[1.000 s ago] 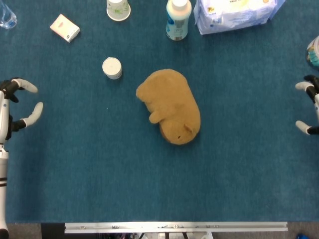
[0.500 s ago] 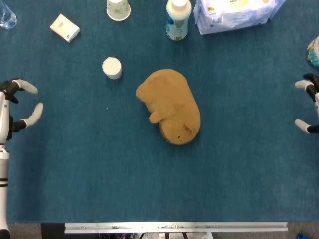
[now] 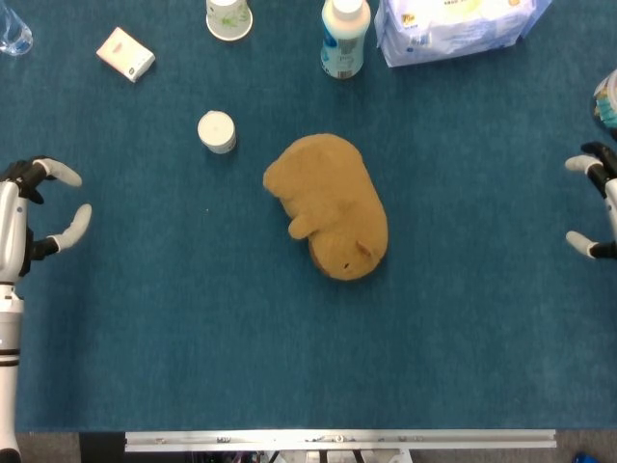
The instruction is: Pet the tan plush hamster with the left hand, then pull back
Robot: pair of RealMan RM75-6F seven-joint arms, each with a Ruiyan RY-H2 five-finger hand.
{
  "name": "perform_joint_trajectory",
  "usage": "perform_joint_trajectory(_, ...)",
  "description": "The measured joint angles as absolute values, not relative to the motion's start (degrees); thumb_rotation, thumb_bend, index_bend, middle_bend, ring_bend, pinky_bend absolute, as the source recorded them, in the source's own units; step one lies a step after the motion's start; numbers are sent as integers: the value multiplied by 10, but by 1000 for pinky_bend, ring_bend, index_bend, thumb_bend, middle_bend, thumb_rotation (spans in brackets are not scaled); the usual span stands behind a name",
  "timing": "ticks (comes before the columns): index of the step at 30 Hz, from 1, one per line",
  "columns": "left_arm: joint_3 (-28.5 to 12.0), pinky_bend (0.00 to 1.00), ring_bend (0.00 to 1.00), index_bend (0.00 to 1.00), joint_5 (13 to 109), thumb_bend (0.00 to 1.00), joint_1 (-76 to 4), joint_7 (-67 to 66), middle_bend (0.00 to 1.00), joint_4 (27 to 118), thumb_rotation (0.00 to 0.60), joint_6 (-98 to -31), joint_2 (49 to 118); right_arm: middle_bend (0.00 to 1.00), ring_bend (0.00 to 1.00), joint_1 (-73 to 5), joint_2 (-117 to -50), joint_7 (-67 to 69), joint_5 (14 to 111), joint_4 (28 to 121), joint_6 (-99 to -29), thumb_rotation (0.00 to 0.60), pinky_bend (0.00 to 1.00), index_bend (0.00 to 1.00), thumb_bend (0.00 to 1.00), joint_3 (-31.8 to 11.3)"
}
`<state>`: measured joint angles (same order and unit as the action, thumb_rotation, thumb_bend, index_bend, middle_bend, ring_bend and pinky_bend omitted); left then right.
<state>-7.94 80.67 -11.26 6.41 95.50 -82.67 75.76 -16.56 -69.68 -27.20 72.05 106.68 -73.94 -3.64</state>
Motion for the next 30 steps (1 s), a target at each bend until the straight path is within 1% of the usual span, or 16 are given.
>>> perform_joint_trajectory(5,-77,509,383,486,815,269,-114,68,440,954,600,-826,759,230,73,-165,-697,-270,724,1067,-741,600,223,310,0,-36)
perform_joint_trajectory(8,-72,440,370,499,835,269,-117,71,437,956,600,-829,761,230,73,-163,-697,-264,736,1067,-751,600,224,310,0,-37)
perform_joint_trajectory(10,-68,382,340,507,857,269,-120,82,436,961,600,-831,762,230,73,-160,-697,-262,749,1068,-764,600,223,309,0,-39)
perform_joint_trajectory(13,-64,337,304,503,885,269,-130,106,435,973,600,-828,762,230,73,-160,-689,-275,760,1077,-773,600,223,310,0,-41)
perform_joint_trajectory(15,-62,307,272,490,906,269,-143,112,417,978,600,-822,762,230,73,-162,-680,-289,763,1090,-775,600,223,309,0,-44)
perform_joint_trajectory(18,-61,266,212,446,932,269,-168,105,342,983,600,-803,764,230,73,-167,-658,-321,767,1116,-780,600,224,310,0,-53)
perform_joint_trajectory(22,-62,196,63,407,958,269,-203,89,182,990,600,-770,771,230,73,-171,-624,-370,769,1157,-798,600,223,309,0,-71)
perform_joint_trajectory(24,-62,168,18,398,973,269,-224,77,130,991,600,-751,778,230,73,-173,-609,-386,769,1172,-806,600,224,310,0,-79)
perform_joint_trajectory(26,-62,154,2,397,986,269,-242,67,94,990,600,-733,786,230,73,-173,-593,-401,769,1187,-817,600,223,309,0,-87)
perform_joint_trajectory(30,-58,134,0,389,1004,269,-282,43,39,982,600,-691,808,230,73,-169,-567,-415,775,1208,-835,600,224,309,0,-94)
